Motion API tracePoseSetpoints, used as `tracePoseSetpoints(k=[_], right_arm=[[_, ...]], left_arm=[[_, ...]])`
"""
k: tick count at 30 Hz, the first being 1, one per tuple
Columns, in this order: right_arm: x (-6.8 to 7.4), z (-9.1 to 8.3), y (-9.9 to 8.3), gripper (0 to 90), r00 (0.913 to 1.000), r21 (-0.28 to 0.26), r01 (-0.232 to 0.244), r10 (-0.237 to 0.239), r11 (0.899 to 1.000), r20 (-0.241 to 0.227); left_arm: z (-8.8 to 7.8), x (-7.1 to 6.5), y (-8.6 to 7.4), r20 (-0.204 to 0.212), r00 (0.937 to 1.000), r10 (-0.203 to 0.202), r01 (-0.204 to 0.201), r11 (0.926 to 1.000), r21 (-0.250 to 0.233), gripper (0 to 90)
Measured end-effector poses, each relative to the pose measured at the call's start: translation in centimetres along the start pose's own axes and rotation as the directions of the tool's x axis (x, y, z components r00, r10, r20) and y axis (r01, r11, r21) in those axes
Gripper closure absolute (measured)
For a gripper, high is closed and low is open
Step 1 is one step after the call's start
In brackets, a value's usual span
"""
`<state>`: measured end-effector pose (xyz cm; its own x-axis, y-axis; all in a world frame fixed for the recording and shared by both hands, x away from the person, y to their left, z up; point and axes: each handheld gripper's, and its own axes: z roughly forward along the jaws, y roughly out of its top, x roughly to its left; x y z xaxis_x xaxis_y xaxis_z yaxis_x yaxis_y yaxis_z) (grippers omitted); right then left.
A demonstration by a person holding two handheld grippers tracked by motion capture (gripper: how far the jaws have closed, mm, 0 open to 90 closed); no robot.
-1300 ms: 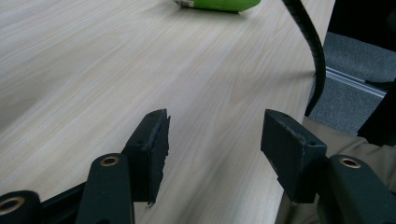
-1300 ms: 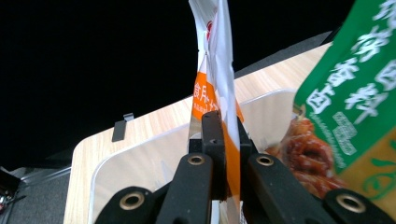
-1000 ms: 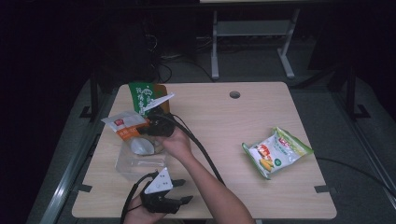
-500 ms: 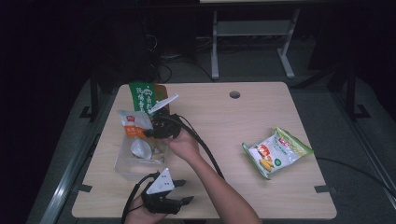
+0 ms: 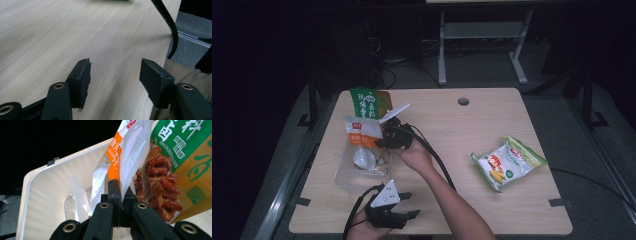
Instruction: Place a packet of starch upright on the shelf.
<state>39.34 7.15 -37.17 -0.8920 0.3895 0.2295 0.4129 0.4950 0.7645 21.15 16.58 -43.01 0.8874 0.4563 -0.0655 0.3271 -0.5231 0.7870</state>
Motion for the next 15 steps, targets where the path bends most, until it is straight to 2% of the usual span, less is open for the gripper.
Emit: tracePoseSetpoints(k=[4, 6, 15], right_arm=[[0.0, -0.2, 0.0, 84.8, 0.9999, -0.008, 0.013, -0.013, 1.000, -0.003], [0.1, -0.6, 0.0, 81.8, 0.9999, -0.017, 0.002, -0.002, 1.000, -0.013], [-0.6, -3.5, -1.2, 70.4, 0.9992, -0.025, -0.020, 0.019, 0.999, -0.036]], left_arm=[[-0.1, 0.1, 0.0, -0.016, 0.9999, -0.004, 0.003, 1.0000, -0.007, 39.8], [-0.2, 0.1, 0.0, -0.025, 0.9996, -0.014, 0.013, 0.9998, -0.012, 37.3], [-0.3, 0.5, -0.1, -0.037, 0.9987, -0.034, 0.034, 0.9992, -0.023, 33.9]])
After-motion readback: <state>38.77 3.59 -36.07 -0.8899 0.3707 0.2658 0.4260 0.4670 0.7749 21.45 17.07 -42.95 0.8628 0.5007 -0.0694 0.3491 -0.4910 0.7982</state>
